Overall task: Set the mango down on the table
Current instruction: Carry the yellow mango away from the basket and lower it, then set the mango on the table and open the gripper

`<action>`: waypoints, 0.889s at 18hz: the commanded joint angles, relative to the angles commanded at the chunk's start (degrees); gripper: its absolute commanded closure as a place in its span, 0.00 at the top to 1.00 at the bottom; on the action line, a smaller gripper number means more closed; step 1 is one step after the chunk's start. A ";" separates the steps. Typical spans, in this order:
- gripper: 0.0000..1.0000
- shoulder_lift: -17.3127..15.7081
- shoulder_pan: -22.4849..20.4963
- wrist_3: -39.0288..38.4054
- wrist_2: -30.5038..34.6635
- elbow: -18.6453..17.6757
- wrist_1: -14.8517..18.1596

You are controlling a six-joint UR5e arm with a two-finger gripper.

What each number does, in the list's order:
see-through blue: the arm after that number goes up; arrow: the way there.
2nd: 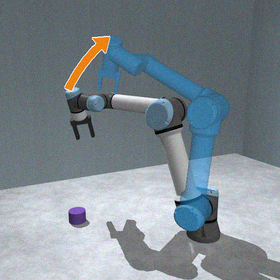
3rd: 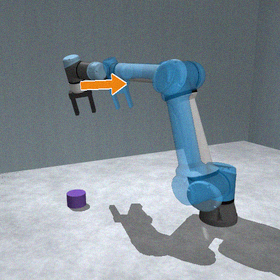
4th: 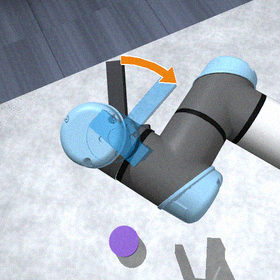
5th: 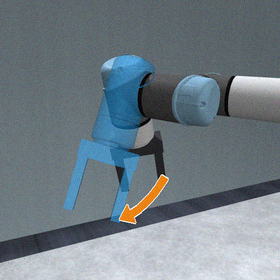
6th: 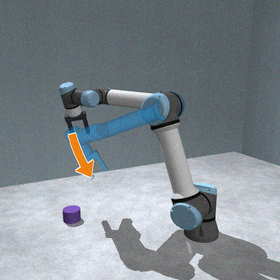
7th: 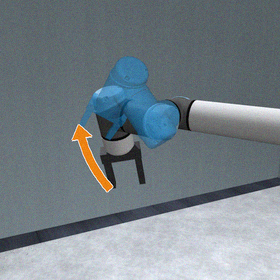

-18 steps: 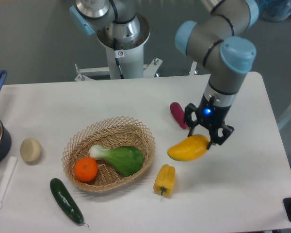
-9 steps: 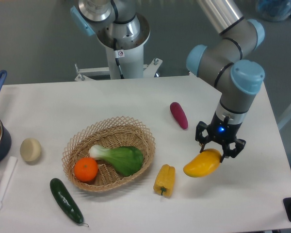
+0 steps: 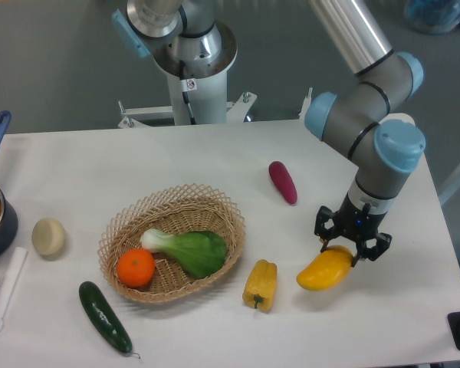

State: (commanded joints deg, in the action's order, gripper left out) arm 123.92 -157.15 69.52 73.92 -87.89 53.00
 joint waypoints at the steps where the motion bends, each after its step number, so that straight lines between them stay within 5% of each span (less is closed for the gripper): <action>1: 0.57 0.00 0.09 -0.09 0.09 0.00 0.00; 13: 0.59 0.79 1.14 0.44 3.78 -0.35 -0.44; 16: 0.77 0.88 1.14 0.44 3.78 -0.09 -0.53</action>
State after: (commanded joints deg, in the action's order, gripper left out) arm 124.80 -156.01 69.96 77.70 -87.98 52.47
